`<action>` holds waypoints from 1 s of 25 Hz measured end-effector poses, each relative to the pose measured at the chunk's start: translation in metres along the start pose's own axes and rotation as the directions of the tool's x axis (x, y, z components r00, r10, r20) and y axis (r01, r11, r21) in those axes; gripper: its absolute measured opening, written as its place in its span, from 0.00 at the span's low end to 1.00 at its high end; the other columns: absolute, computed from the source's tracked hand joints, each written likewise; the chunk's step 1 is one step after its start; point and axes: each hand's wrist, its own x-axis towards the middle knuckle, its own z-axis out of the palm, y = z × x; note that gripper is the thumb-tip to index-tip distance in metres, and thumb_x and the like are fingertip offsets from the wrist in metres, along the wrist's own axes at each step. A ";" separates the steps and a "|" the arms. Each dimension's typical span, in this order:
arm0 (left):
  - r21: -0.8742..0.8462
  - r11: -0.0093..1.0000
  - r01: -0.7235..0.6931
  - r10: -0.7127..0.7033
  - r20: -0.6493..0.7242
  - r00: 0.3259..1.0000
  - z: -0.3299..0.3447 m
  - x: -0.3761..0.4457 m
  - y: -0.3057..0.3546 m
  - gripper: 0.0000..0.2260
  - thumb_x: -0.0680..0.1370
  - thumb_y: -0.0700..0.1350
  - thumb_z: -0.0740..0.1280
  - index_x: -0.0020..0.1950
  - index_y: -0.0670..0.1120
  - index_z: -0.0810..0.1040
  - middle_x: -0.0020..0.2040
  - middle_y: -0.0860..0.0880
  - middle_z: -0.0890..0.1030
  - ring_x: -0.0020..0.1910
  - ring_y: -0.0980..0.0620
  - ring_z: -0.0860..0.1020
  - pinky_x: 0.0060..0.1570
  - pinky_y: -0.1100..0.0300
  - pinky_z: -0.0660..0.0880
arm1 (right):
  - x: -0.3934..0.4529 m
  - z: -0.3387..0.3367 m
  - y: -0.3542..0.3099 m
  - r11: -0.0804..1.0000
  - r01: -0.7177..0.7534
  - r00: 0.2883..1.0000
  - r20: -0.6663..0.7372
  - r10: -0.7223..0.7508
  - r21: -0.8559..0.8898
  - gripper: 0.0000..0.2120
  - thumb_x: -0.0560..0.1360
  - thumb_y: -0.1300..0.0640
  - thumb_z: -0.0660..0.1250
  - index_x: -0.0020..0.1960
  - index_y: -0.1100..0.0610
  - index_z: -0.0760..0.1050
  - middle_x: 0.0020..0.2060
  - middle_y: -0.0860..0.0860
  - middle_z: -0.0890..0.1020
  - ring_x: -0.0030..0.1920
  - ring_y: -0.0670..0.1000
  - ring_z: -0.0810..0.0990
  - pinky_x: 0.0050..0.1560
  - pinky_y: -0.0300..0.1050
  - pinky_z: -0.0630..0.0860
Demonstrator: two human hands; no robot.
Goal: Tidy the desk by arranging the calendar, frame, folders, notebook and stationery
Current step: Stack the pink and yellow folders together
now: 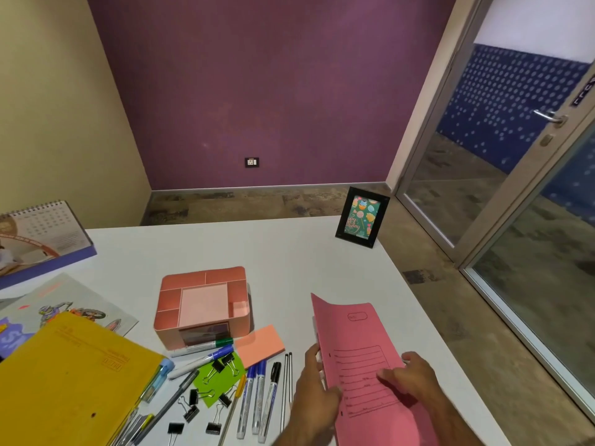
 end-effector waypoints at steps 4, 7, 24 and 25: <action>-0.018 0.996 -0.091 0.090 -0.053 0.995 -0.016 0.000 0.004 0.33 0.76 0.32 0.64 0.71 0.63 0.60 0.50 0.53 0.84 0.43 0.50 0.85 0.39 0.53 0.83 | -0.008 0.007 -0.006 0.976 0.021 1.000 -0.004 -0.021 0.216 0.30 0.64 0.57 0.80 0.62 0.61 0.72 0.47 0.52 0.80 0.45 0.52 0.80 0.48 0.46 0.78; -0.124 0.979 -0.164 0.152 -0.100 0.983 -0.042 -0.005 0.017 0.33 0.76 0.28 0.62 0.68 0.62 0.63 0.48 0.53 0.85 0.42 0.53 0.85 0.38 0.55 0.82 | -0.014 0.005 -0.017 0.910 0.038 0.996 0.061 -0.070 0.412 0.31 0.65 0.59 0.80 0.65 0.59 0.72 0.53 0.57 0.83 0.50 0.58 0.83 0.56 0.54 0.79; -0.106 0.961 -0.256 0.214 -0.302 0.929 -0.243 -0.033 0.027 0.19 0.78 0.40 0.68 0.66 0.54 0.73 0.51 0.47 0.84 0.48 0.47 0.84 0.48 0.46 0.82 | -0.087 0.067 -0.136 0.645 0.066 0.690 0.432 -0.581 0.762 0.42 0.53 0.58 0.85 0.63 0.65 0.75 0.57 0.66 0.81 0.56 0.67 0.81 0.50 0.57 0.82; -0.056 0.966 -0.254 0.217 -0.362 0.906 -0.259 -0.036 0.024 0.15 0.78 0.44 0.69 0.65 0.53 0.75 0.50 0.47 0.84 0.47 0.47 0.84 0.48 0.44 0.82 | -0.090 0.072 -0.140 0.638 0.066 0.694 0.424 -0.581 0.767 0.39 0.55 0.58 0.85 0.63 0.65 0.76 0.56 0.66 0.82 0.55 0.67 0.82 0.49 0.56 0.82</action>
